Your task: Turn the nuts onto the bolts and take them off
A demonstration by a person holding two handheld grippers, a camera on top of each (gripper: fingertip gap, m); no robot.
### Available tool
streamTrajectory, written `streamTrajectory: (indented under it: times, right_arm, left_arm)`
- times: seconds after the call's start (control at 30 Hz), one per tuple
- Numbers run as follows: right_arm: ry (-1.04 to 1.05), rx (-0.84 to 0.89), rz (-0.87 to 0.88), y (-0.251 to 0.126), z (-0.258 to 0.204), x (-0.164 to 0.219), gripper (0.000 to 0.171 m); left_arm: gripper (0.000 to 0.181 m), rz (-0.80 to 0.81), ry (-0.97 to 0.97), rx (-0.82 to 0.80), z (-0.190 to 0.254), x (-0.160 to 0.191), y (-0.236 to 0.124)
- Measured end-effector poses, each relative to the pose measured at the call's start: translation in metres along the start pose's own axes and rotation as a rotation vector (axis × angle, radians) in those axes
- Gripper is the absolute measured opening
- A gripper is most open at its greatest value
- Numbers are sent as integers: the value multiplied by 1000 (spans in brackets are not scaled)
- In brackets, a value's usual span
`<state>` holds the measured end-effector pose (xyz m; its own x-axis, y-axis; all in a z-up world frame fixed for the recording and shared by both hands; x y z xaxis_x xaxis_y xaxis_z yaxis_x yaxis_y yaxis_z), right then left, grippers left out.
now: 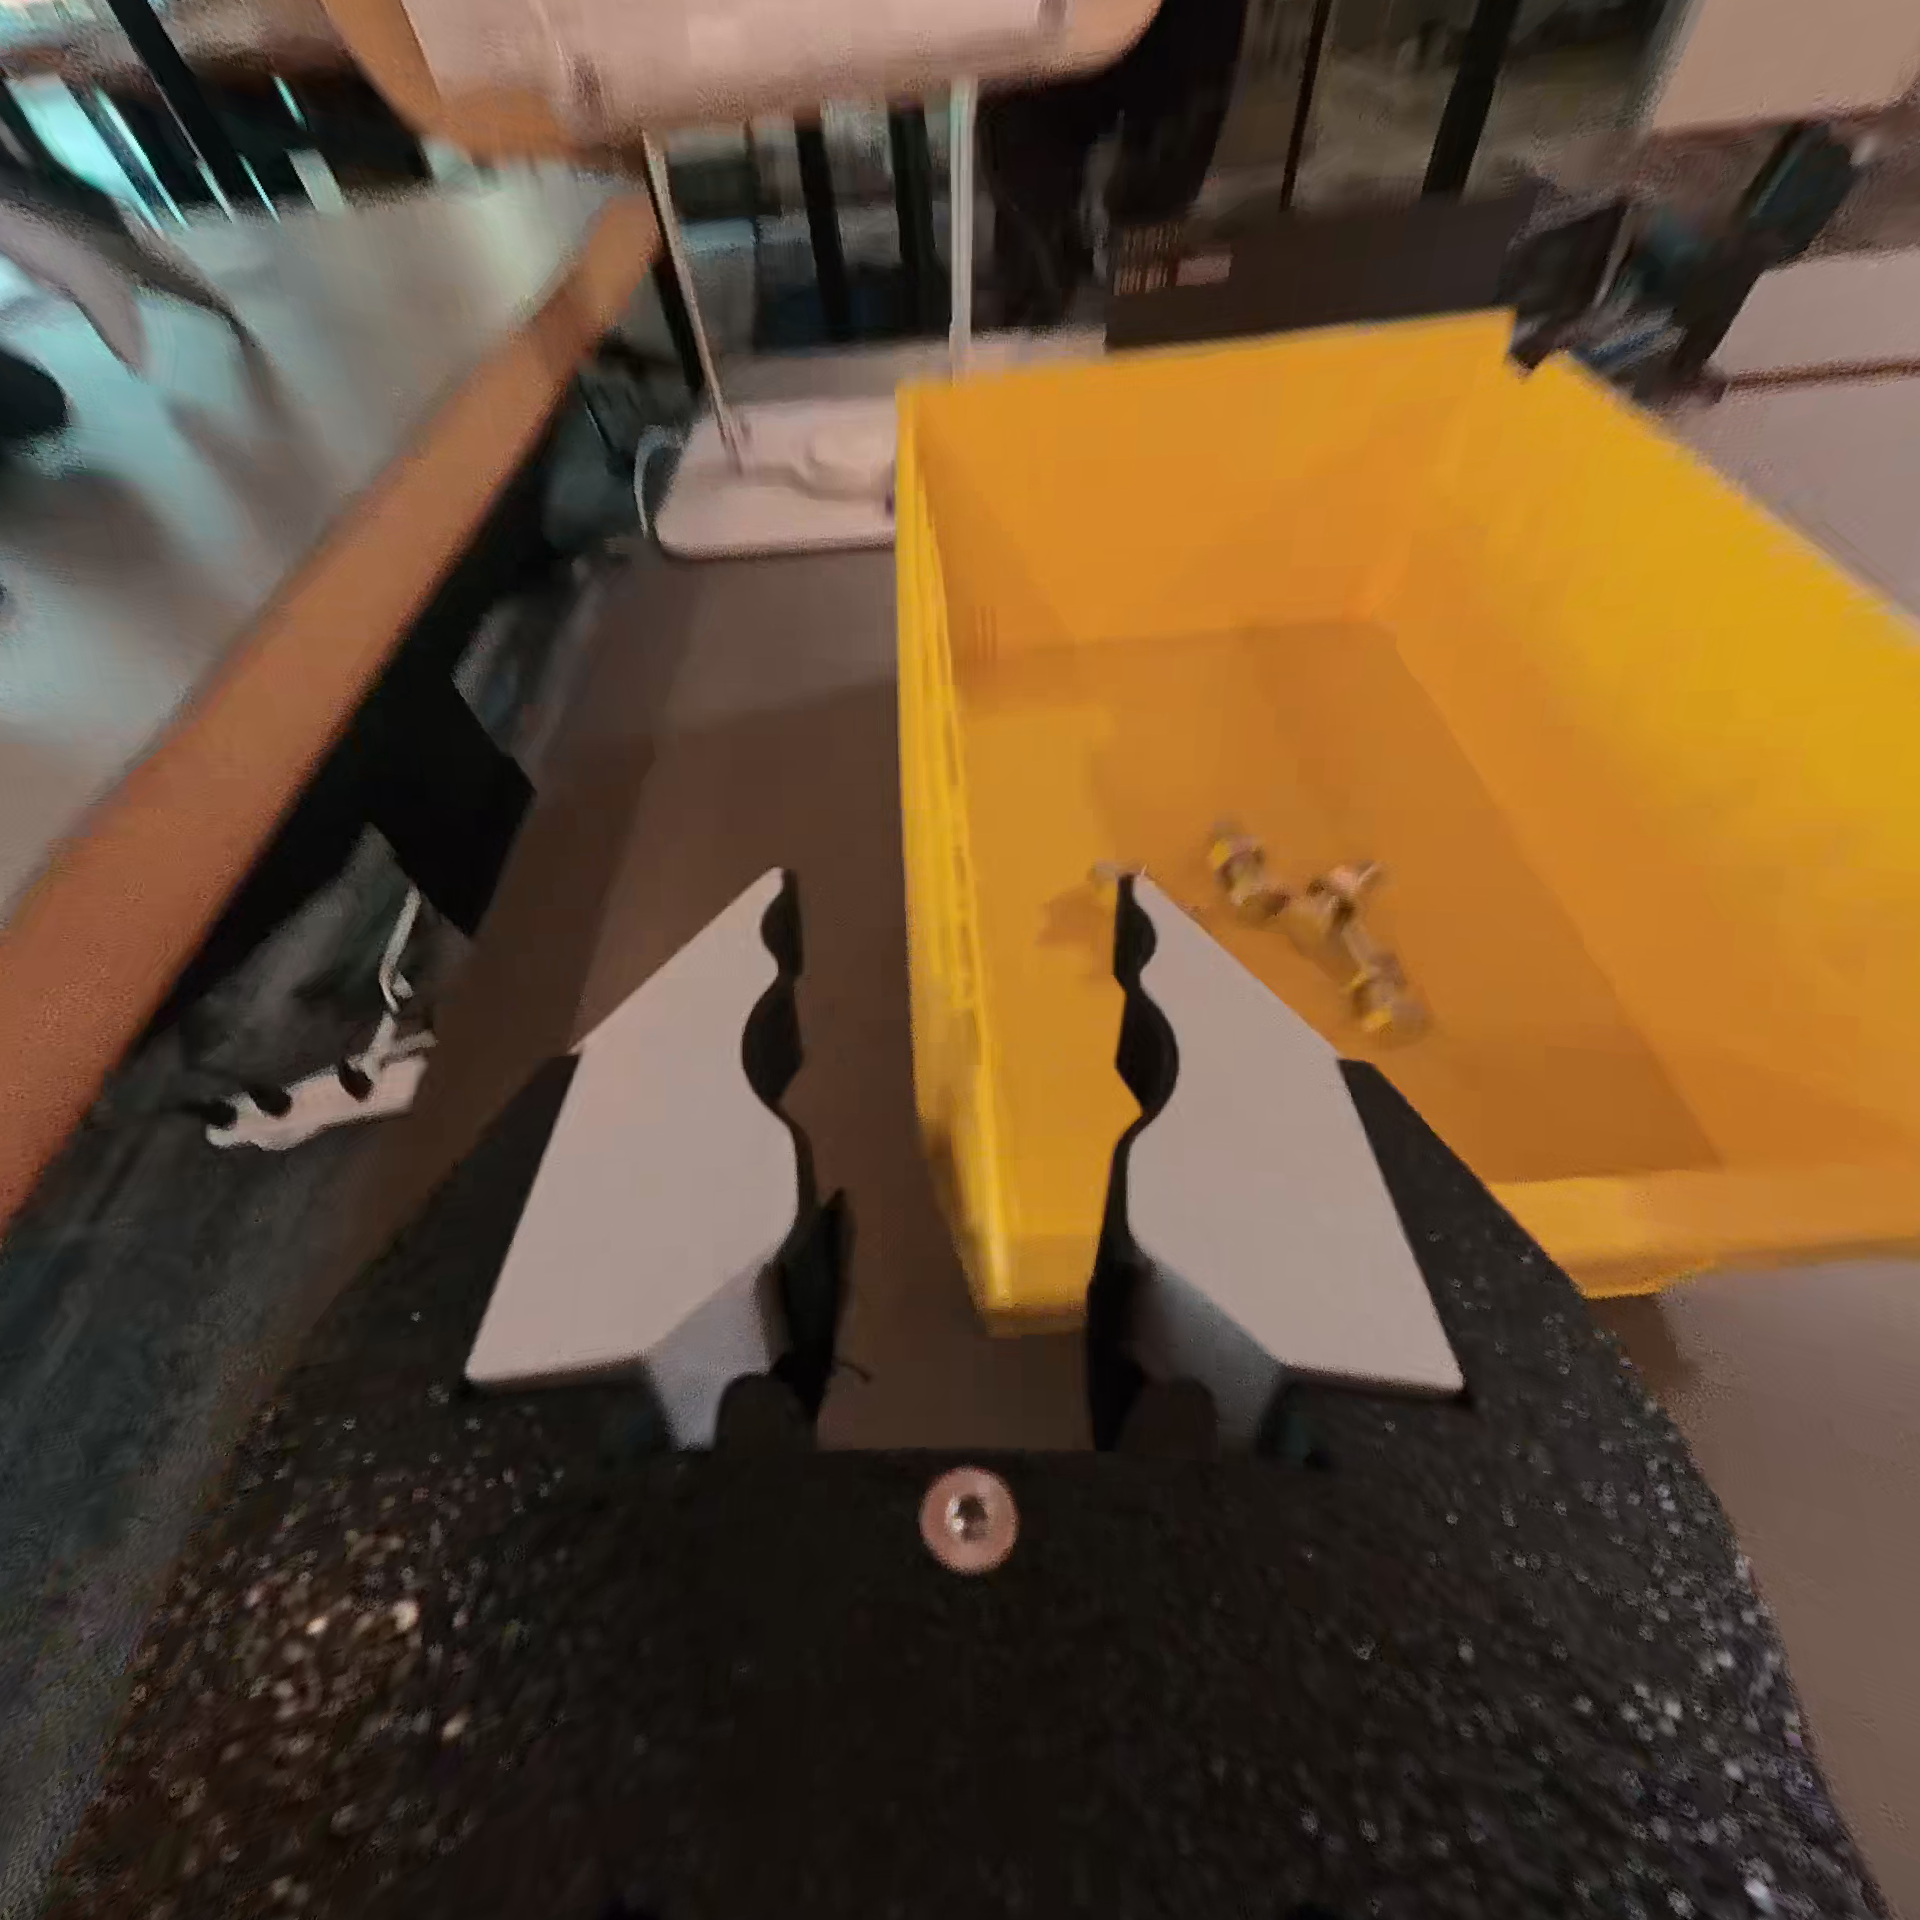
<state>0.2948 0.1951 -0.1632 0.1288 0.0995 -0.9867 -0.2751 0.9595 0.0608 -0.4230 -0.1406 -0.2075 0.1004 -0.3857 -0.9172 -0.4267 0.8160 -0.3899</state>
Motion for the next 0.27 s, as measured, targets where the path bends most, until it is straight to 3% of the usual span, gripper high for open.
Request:
streamTrajectory:
  times: [0.03,0.13,0.2,0.27]
  right_arm:
    - [-33,-45,70,-4,-15,-19,52]
    - [-35,-257,129,-6,-84,-59,39]
    - [-15,-482,140,-7,-144,-74,39]
    - [-22,-693,155,-8,-200,-75,39]
  left_arm:
    - [58,44,27,-16,7,-11,-7]
    - [52,-1,134,25,39,-34,-8]
    - [78,-164,139,60,57,-37,8]
    - [73,-384,101,109,72,-31,25]
Point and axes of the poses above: each gripper's, where its closed fingertips meet, y out along the fingers, x out of its underside, z = x × y across the jaws, the point moved 7 cm from there along -y, back along the fingers, and after that the axes turned 2 degrees about -z, right-handed, at the moved point
